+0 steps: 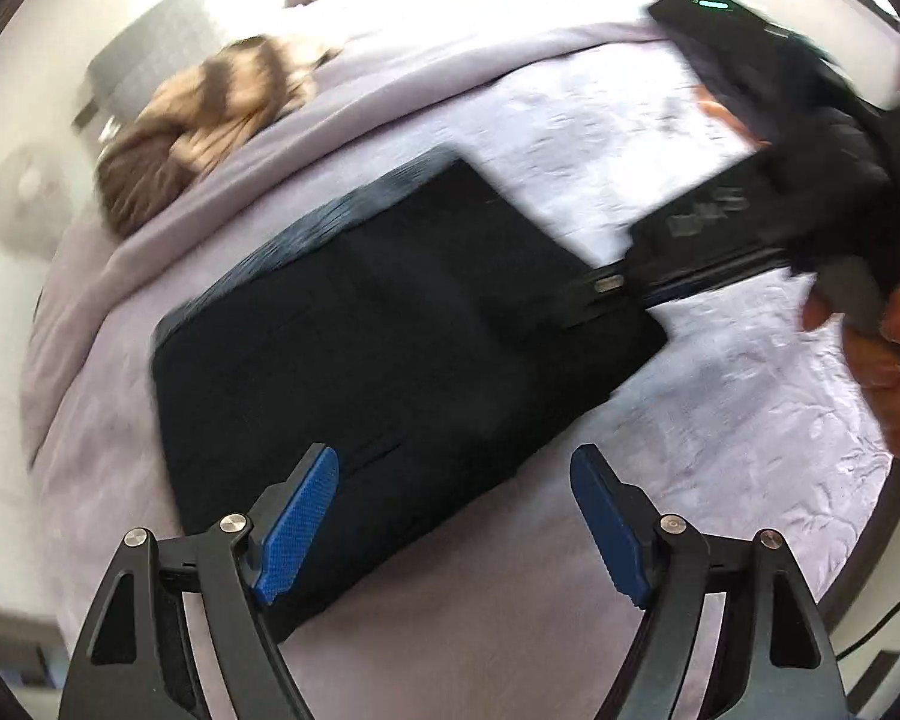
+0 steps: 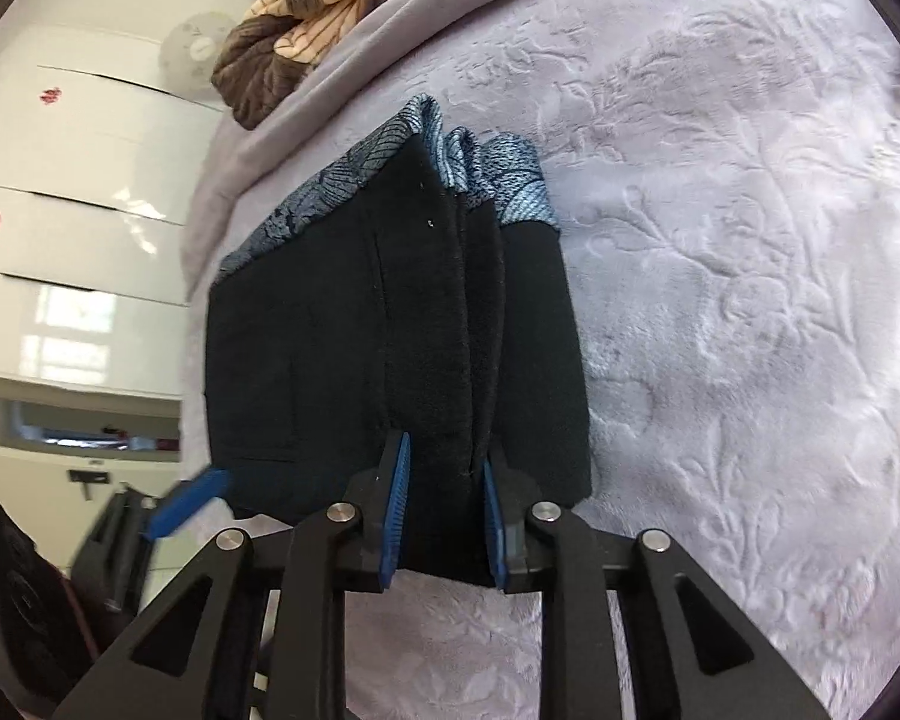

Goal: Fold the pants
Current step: 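Fold the held end over the trousers with the left gripper and release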

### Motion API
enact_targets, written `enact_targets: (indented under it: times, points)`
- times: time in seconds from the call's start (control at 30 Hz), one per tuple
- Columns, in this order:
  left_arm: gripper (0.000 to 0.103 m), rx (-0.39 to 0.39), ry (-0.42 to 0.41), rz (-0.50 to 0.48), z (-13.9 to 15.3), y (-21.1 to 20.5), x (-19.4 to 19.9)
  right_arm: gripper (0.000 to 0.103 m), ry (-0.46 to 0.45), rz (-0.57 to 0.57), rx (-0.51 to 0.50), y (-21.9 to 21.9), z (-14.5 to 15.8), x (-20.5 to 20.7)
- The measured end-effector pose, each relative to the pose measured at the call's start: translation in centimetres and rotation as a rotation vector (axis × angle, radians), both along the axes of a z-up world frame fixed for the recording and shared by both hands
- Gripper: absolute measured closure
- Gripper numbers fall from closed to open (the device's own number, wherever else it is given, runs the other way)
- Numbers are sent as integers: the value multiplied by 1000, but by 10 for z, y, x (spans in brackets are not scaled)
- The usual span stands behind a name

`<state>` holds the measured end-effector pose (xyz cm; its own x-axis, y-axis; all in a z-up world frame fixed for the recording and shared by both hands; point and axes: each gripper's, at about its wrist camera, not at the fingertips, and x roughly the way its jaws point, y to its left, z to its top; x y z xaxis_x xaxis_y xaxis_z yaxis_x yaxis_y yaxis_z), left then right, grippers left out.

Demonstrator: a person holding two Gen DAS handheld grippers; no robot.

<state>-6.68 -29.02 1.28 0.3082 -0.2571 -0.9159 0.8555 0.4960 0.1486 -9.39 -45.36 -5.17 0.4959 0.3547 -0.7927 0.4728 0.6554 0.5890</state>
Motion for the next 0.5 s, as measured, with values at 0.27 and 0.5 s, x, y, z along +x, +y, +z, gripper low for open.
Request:
enact_targets:
  times: [0.27, 0.5]
  points:
    - [22, 88, 85, 235, 0, 41, 47, 67, 105, -77, -33, 5, 7, -16]
    - [22, 108, 163, 330, 1, 59, 65, 65, 206, -68, -91, 11, 9, -29]
